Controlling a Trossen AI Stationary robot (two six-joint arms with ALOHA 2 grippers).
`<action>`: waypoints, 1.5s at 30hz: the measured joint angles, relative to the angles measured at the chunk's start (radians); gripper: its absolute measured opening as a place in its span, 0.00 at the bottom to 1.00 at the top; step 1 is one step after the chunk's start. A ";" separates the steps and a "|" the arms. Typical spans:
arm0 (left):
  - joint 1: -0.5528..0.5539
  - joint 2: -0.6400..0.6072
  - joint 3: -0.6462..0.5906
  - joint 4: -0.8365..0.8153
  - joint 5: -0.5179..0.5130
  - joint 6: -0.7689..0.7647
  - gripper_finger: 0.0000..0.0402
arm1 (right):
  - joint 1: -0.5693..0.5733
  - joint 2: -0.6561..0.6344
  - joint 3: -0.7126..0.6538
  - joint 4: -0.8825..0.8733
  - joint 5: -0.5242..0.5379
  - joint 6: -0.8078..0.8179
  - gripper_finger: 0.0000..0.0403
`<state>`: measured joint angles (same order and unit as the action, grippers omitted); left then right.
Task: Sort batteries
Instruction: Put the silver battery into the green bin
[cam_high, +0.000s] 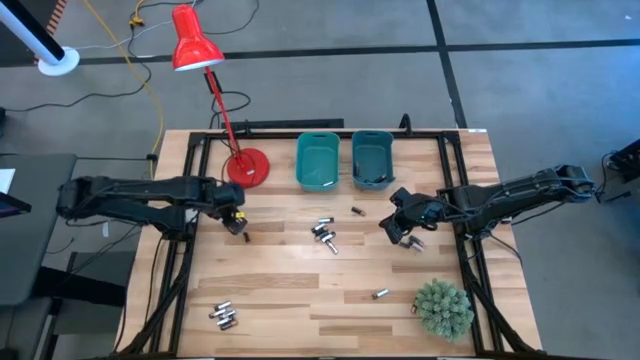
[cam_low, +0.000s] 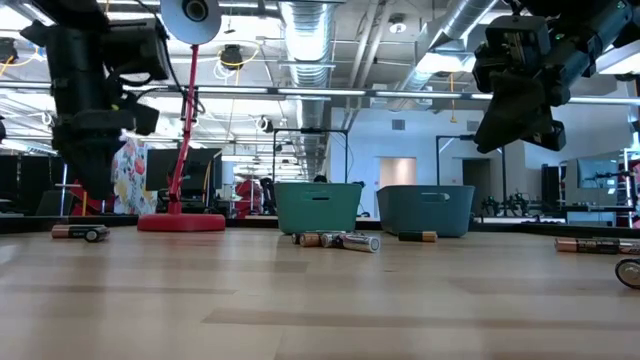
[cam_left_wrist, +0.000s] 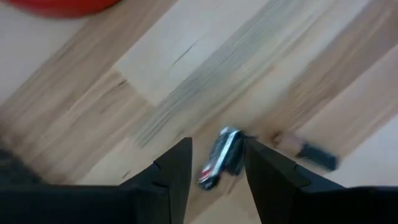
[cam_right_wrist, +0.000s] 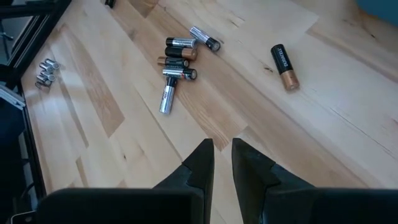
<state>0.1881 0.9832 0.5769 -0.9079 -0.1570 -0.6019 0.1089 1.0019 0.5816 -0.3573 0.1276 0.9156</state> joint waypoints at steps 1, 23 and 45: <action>0.007 -0.001 -0.008 -0.002 0.001 0.006 0.35 | 0.000 0.000 0.000 0.000 0.000 0.000 0.19; 0.050 0.000 -0.139 0.062 0.103 0.037 0.32 | -0.042 0.000 0.000 0.000 0.002 0.002 0.19; 0.044 -0.003 -0.180 0.123 0.159 -0.137 0.10 | -0.044 0.000 0.000 -0.002 0.002 -0.031 0.19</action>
<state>0.2321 0.9805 0.3964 -0.7845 0.0022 -0.7386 0.0647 1.0023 0.5816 -0.3588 0.1291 0.8841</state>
